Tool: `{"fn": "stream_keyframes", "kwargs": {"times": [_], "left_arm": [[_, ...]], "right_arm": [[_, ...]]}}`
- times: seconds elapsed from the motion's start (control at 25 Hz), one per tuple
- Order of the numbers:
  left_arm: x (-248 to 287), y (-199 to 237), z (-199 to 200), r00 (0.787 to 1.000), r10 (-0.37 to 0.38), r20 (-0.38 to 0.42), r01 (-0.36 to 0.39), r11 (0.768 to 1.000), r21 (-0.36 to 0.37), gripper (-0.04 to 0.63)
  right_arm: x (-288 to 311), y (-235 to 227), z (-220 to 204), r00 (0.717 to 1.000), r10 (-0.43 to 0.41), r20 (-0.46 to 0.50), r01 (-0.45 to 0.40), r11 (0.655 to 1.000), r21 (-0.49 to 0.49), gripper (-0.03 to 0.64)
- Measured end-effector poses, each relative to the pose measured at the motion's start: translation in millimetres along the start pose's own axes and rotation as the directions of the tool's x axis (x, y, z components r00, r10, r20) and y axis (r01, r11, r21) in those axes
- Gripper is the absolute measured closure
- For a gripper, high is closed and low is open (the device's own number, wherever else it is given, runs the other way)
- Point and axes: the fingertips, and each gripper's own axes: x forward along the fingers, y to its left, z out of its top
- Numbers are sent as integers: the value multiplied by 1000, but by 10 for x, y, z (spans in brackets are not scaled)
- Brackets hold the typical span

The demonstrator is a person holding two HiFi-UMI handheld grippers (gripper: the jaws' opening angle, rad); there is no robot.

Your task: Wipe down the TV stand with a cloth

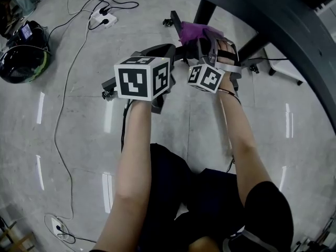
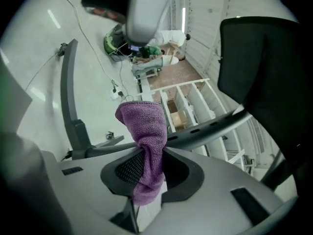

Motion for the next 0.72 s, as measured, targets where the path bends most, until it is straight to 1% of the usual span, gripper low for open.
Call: {"fn": "stream_keyframes", "kwargs": {"times": [0.12,0.2,0.28,0.44,0.56,0.72], "left_arm": [[41,-126,-3,1000,-20,1,20,1000,1,588],[59,-196,-8,999,-34,-6,34,999,14,588],[62,-211,-17,999,-40,-15,41,999,21,588],[82,-155,-50,999,-41,-20,41,999,-3,588],[103,-142,-88,999,-38,-33,38,999,7,588],[148,-160,-133,998,-49,-47,49,999,10,588]], "right_arm": [[-114,-512,10,995,-101,-2,101,994,52,511],[-179,-836,19,986,-168,-6,168,983,81,511],[-239,-1129,40,972,-233,-8,233,967,102,511],[-337,-1582,44,936,-351,-14,350,928,129,511],[-310,-1724,12,923,-385,-17,384,916,114,511],[-156,-1687,-28,931,-365,-9,364,928,82,511]]}}
